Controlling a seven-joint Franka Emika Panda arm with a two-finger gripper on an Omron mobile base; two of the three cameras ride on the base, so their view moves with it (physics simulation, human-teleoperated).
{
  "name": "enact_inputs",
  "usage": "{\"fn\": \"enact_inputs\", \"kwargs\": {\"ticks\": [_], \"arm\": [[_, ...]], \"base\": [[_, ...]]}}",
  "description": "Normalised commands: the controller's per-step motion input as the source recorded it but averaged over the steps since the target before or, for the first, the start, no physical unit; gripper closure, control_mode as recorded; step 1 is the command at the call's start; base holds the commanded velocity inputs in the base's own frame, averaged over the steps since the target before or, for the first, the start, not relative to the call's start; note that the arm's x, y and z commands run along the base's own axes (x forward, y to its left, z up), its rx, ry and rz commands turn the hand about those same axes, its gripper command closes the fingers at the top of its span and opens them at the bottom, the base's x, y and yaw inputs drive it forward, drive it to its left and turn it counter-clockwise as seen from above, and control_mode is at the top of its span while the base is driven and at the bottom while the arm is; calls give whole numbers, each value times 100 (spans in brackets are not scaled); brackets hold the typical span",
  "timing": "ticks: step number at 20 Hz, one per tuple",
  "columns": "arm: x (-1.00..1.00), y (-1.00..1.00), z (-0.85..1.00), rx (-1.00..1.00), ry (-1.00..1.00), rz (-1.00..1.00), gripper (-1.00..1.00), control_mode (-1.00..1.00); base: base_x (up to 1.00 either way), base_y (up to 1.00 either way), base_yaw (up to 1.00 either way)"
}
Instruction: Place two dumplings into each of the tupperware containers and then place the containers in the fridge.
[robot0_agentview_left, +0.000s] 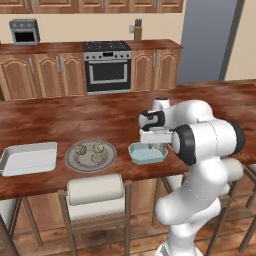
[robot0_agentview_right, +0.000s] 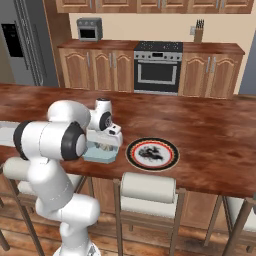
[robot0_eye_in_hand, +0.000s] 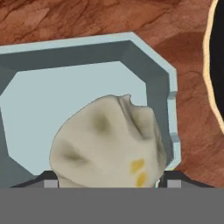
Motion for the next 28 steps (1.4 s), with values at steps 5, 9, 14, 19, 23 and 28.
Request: {"fn": "enact_inputs", "kwargs": {"ticks": [5,9,14,19,23,28], "arm": [[0,1,-36,0,0,0,100,-100],[0,1,-2,0,0,0,-100,-100],[0,0,0,0,0,0,-100,-100],[0,5,0,0,1,0,-100,-100],[-3,22,21,0,-1,0,-100,-100],[-28,84,67,0,1,0,-100,-100]], "base": [[0,0,0],[0,0,0],[0,0,0],[0,0,0],[0,0,0],[0,0,0]]}}
